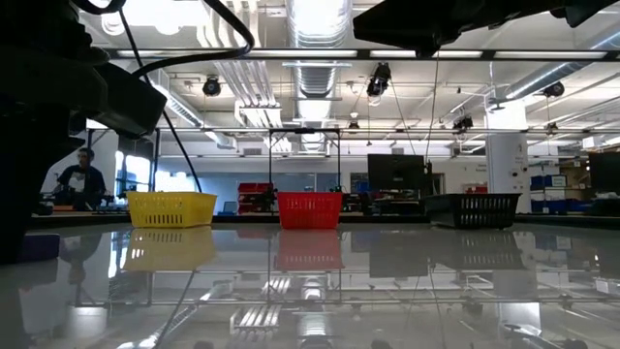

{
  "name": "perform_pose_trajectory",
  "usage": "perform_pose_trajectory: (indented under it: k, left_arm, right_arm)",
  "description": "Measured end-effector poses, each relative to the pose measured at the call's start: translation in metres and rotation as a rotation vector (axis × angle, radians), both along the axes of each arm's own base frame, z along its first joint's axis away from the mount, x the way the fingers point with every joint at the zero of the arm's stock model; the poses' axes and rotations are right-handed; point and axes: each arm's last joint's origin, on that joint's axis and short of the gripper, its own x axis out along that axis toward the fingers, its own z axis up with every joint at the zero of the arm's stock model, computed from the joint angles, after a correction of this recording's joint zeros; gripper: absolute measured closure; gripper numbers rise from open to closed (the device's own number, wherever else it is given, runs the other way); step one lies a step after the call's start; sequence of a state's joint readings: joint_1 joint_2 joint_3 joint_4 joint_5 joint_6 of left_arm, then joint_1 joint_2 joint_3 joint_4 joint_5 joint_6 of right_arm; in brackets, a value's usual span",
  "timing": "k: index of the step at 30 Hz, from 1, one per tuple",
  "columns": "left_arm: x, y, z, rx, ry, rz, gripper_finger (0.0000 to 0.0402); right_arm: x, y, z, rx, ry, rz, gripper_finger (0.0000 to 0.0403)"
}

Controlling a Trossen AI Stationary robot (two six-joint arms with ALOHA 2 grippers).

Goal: Sort & place blocks by color
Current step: Put the purple block into the yellow bin

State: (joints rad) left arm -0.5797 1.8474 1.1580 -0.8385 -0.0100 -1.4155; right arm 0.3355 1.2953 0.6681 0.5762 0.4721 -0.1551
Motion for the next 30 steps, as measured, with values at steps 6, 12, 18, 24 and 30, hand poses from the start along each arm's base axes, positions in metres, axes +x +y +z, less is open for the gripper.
perform_pose_trajectory:
  k: [6, 12, 18, 24, 30]
  left_arm:
    - [-0.004, 0.004, 0.008, 0.032, -0.021, -0.059, 0.0311]
    - [-0.004, 0.013, 0.035, 0.047, -0.139, -0.091, 0.0311]
    - [-0.006, 0.047, 0.07, 0.146, -0.235, -0.124, 0.0311]
    - [-0.012, 0.101, 0.101, 0.321, -0.266, -0.171, 0.031]
    - [-0.014, 0.169, 0.12, 0.514, -0.23, -0.146, 0.0299]
  right_arm:
    - [-0.001, 0.0, -0.002, -0.004, 0.005, 0.0, 0.028]
    - [-0.001, 0.0, -0.002, -0.005, 0.006, 0.0, 0.028]
    - [-0.001, -0.001, -0.003, -0.01, 0.01, 0.0, 0.028]
    - [-0.002, -0.001, -0.005, -0.021, 0.016, 0.0, 0.028]
    - [-0.002, -0.001, -0.005, -0.025, 0.017, 0.001, 0.028]
